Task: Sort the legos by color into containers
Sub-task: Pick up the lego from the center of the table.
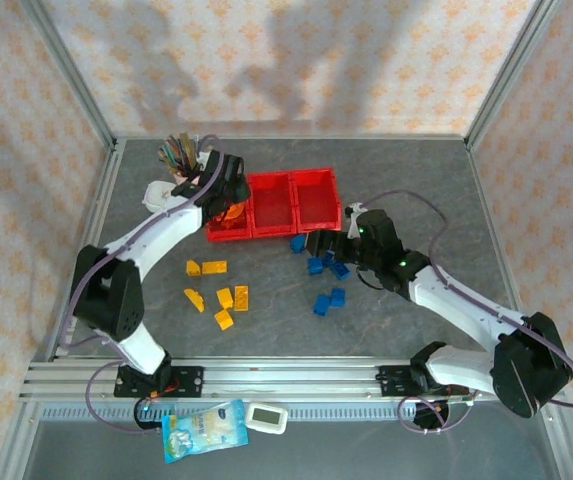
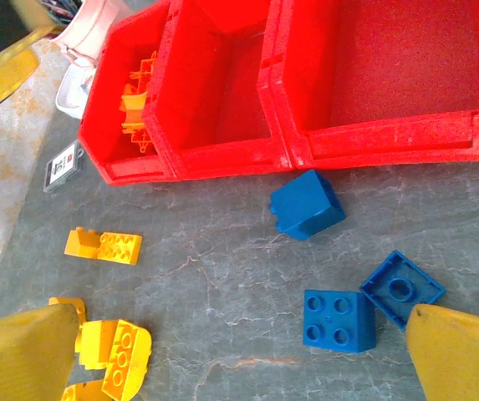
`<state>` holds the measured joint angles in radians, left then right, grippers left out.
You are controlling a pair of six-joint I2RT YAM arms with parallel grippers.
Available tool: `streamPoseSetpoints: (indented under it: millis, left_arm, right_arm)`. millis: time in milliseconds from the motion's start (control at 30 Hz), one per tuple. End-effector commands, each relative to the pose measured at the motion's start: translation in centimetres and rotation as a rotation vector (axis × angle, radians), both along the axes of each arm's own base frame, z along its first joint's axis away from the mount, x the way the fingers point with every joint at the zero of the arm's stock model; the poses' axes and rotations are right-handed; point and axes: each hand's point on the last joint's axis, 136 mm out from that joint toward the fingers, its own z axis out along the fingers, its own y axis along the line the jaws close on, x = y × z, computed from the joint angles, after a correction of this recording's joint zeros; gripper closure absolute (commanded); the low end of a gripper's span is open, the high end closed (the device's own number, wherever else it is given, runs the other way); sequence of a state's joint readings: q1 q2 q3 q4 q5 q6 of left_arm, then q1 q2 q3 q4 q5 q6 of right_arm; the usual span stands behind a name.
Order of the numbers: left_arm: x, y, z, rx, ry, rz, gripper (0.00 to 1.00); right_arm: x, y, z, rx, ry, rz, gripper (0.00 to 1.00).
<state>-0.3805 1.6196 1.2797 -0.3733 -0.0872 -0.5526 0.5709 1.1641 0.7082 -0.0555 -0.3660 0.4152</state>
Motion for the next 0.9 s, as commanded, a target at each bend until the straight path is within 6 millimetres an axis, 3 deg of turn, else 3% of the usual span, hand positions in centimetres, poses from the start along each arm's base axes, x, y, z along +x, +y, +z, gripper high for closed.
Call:
streamPoseSetpoints:
  millis: [0,200,400,767,867]
  left_arm:
    - [-3.2,-3.1,-0.3,-0.030,0.016,-0.081,0.41]
    - [-8.3,-8.4,-1.3,-0.159,0.028,-0.166,0.40]
    - [-11.6,-12.8,-2.2,-0.250,0.045,-0.228,0.32]
    - [-13.0,-19.5,-5.8,-0.233,0.132,-0.323,0.24]
    - [-12.7,-20.2,-7.3,-0.189,0.160,-0.323,0.22]
  right_arm:
    - [0.0,-1.3,-0.1,-0.017,0.002,-0.054,0.00]
    - [-0.4,-3.1,-1.9,-0.059,0.043,-0.109,0.00]
    - [-0.9,-5.5,-3.9,-0.060,0.096,-0.171,0.00]
    - [-1.0,-8.9,-5.7,-0.021,0.129,-0.237,0.00]
    - [-0.9,-9.4,-5.7,-0.007,0.127,-0.247,0.00]
